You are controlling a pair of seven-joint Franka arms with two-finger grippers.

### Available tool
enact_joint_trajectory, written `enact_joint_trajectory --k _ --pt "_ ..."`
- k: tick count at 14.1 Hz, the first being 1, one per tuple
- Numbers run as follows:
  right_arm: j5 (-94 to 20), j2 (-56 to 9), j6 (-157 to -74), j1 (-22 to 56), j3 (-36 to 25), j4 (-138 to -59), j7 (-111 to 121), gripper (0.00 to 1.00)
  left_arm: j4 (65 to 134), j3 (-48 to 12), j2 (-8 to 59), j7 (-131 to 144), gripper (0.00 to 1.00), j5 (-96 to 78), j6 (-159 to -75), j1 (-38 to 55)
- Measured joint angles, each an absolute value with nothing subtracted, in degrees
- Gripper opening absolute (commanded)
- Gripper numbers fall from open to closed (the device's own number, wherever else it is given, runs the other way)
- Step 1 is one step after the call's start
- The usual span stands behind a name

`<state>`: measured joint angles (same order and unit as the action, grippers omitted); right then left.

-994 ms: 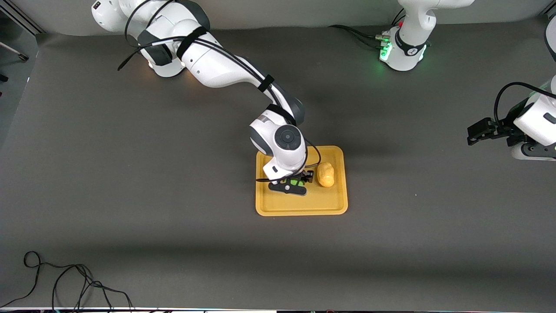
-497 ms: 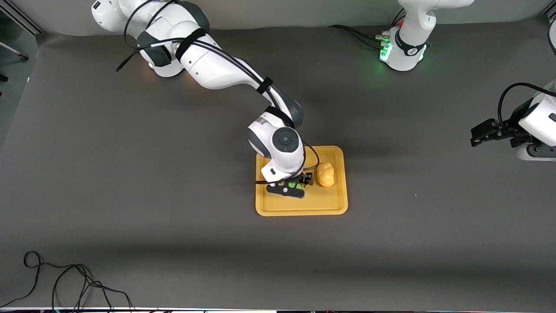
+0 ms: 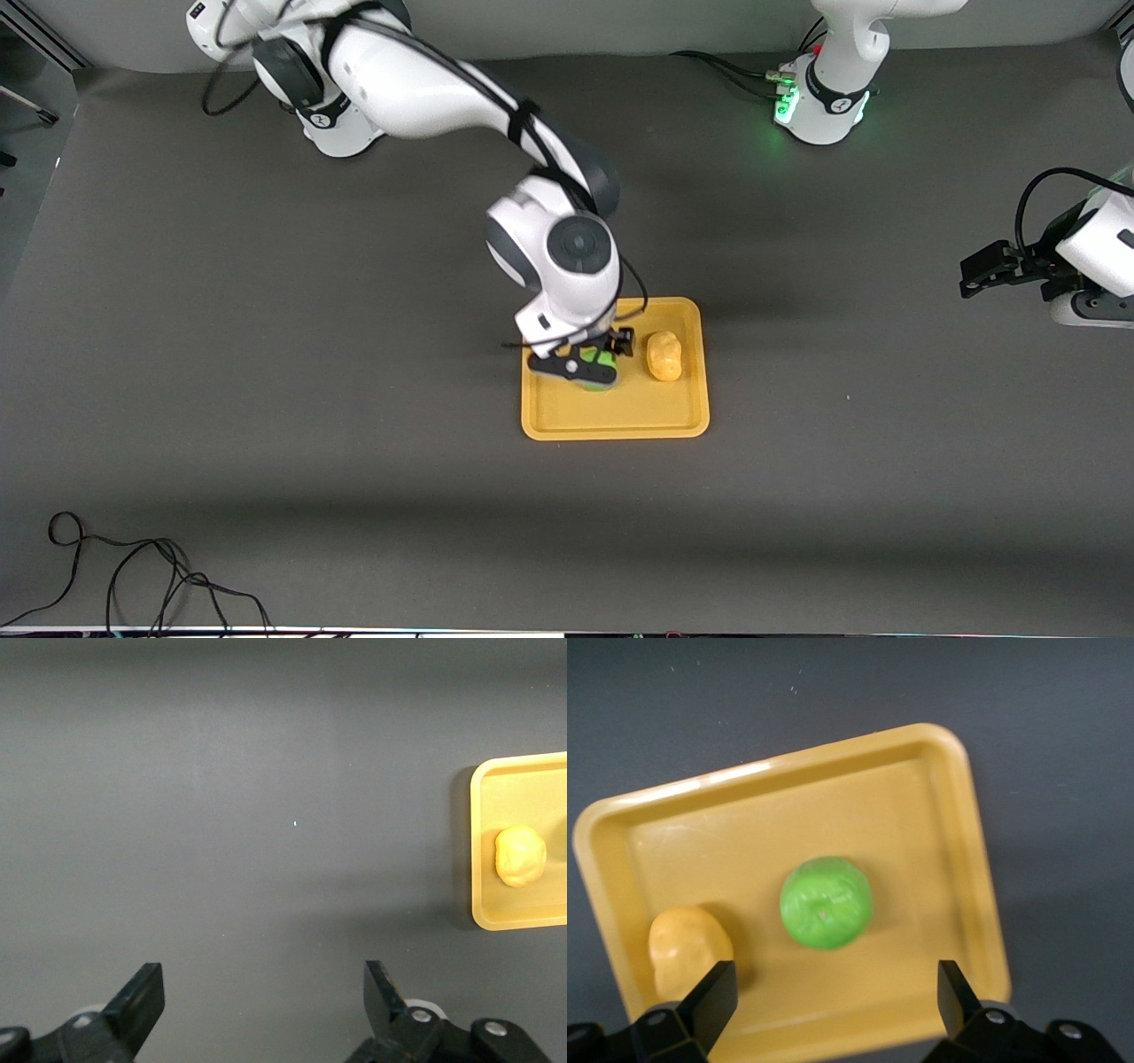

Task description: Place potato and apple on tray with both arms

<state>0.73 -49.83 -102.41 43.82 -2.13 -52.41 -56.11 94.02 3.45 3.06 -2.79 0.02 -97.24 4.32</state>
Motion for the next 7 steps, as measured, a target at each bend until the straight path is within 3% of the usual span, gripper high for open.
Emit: enact_joint_trajectory --k 4,7 --pt "0.93 -37.98 -89.72 42.23 -7.56 -54.62 -46.58 1.0 94.04 3.43 3.08 -2.87 1.0 0.02 -97.24 4.33" --pt "0.86 -28.51 -89.42 41.3 -14.58 -64.56 -33.78 1.0 94.06 3.46 3.13 -2.88 1.0 0.03 -97.24 4.32"
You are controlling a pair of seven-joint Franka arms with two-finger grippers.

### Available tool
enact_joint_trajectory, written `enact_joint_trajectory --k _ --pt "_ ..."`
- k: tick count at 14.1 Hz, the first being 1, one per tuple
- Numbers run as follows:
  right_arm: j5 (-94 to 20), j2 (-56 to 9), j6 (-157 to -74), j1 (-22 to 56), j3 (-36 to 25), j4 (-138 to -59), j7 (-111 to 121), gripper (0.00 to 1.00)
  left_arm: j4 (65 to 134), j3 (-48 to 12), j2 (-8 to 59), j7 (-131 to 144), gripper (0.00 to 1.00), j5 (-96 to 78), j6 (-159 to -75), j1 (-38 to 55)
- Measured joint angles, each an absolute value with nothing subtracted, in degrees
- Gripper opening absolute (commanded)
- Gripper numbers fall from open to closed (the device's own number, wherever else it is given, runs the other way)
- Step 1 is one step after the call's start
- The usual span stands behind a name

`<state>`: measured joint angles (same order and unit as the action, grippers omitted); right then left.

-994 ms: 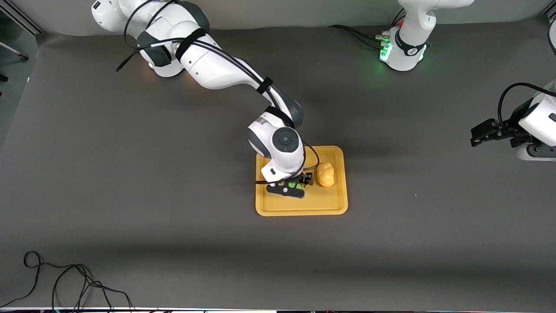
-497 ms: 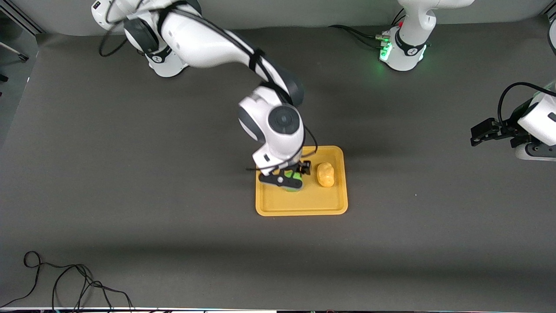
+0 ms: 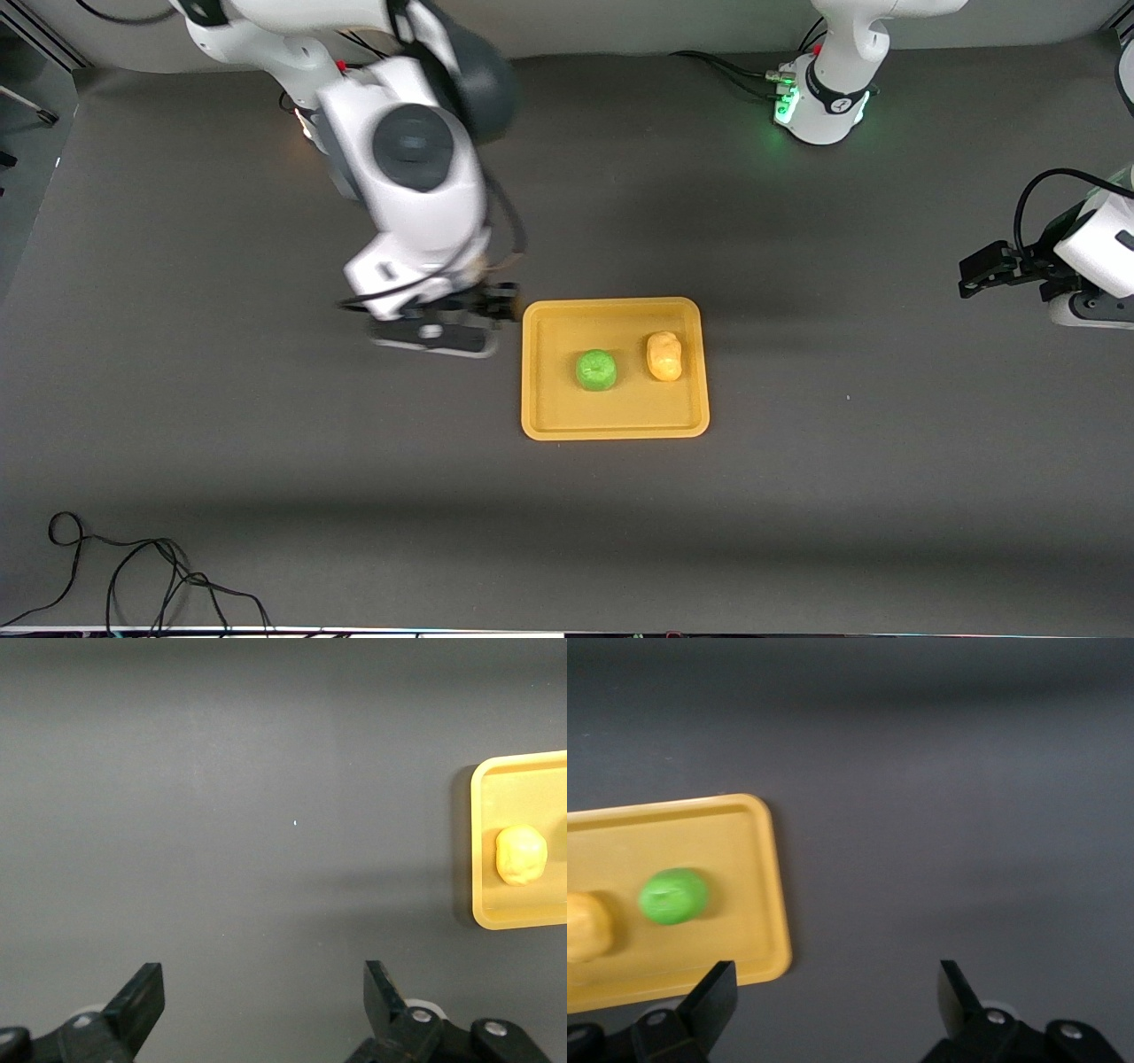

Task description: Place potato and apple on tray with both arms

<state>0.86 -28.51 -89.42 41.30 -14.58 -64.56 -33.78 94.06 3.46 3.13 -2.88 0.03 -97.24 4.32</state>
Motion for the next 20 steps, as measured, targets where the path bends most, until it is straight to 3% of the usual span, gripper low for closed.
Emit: enact_joint_trajectory --k 4,7,9,11,15,20 --pt "0.74 -12.85 -93.59 36.48 -19.69 -83.0 -19.56 1.0 94.07 3.43 3.14 -2.88 1.0 0.03 -97.24 4.33" --pt "0.72 -4.47 -93.97 24.53 -14.0 -90.69 -11.97 1.0 94.07 3.41 3.14 -2.88 1.0 0.03 -97.27 4.38" --pt "0.74 -2.6 -93.96 13.26 -5.13 -92.1 -9.17 1.0 94.05 3.33 3.14 -2.88 1.0 0.03 -97.27 4.45" --pt "0.76 -2.33 -93.96 5.06 -0.08 -92.27 -6.09 1.0 94.05 3.22 3.14 -2.86 1.0 0.03 -97.27 4.5" --pt "0.77 -2.33 -93.95 -3.18 1.71 -92.32 0.84 1.0 94.0 3.16 3.14 -2.86 1.0 0.03 -97.36 4.56" --pt "0.83 -2.16 -93.95 -3.7 1.7 -92.2 2.52 1.0 94.0 3.14 3.14 -2.86 1.0 0.03 -97.47 4.58"
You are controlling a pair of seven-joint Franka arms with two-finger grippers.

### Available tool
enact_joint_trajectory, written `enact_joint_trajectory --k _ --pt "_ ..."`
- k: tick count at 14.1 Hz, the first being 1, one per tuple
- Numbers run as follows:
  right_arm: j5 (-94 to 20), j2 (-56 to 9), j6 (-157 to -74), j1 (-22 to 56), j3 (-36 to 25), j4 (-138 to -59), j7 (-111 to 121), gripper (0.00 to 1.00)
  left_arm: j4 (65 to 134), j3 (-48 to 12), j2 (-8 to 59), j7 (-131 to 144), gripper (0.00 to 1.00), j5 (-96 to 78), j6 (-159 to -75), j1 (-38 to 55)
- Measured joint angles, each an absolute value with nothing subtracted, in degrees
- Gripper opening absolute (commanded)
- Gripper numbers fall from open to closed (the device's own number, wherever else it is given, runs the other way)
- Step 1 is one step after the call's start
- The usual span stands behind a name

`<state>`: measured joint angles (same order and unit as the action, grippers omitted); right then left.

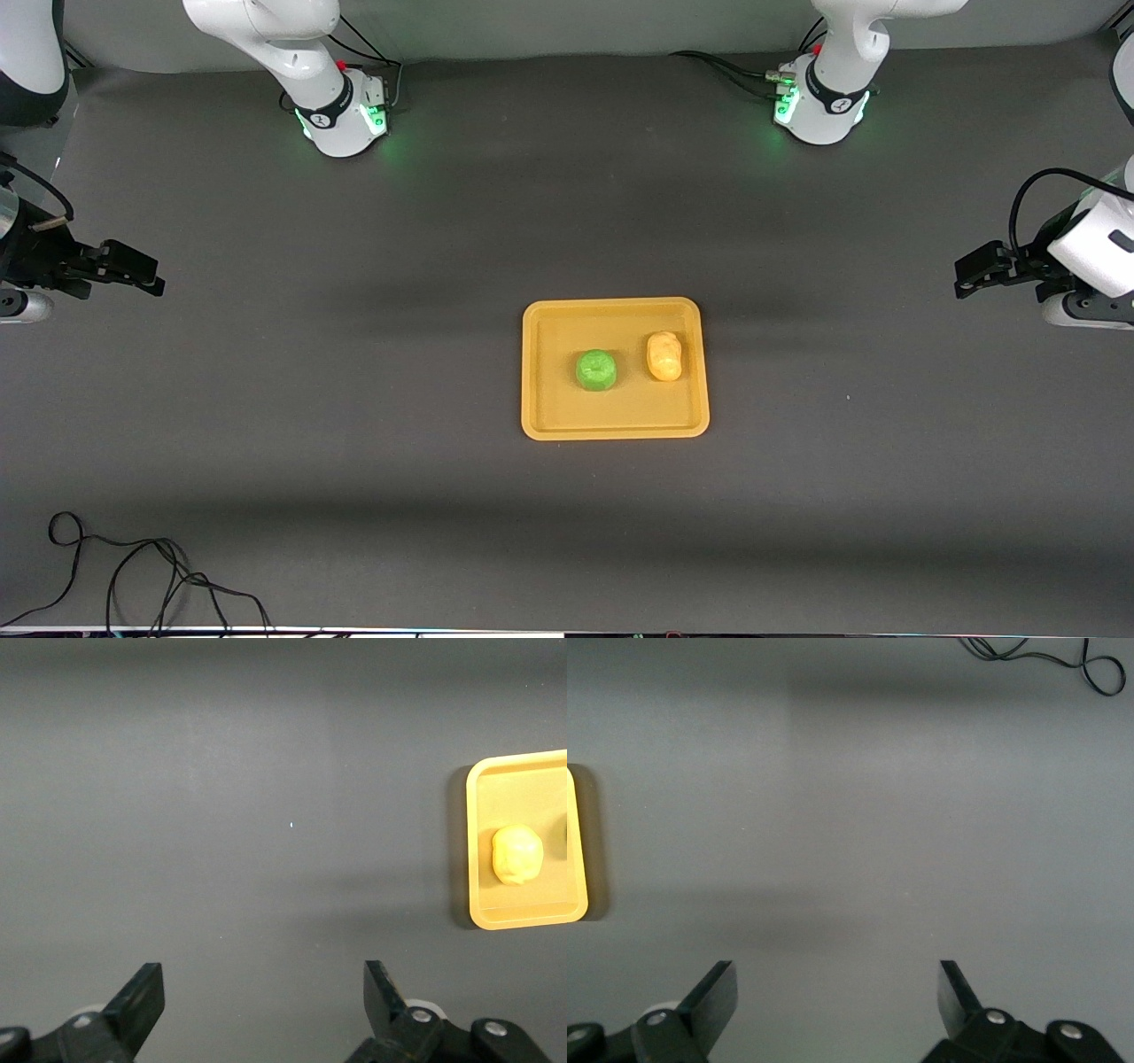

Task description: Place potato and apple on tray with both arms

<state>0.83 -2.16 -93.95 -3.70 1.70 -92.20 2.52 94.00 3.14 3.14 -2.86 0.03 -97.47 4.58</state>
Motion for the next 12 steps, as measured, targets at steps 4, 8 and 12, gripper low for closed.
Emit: enact_joint_trajectory --k 4,8,12 --pt "0.86 -1.97 -93.85 -3.76 0.82 -92.17 2.69 1.0 94.0 3.1 3.14 -2.86 1.0 0.03 -97.48 4.59" --pt "0.86 -1.97 -93.23 -3.74 0.65 -92.17 2.69 1.0 94.0 2.99 3.14 -2.83 1.0 0.03 -97.48 4.6" --pt "0.86 -1.79 -92.9 -3.54 0.74 -92.13 2.69 1.0 94.0 2.98 3.15 -2.83 1.0 0.03 -97.48 4.6"
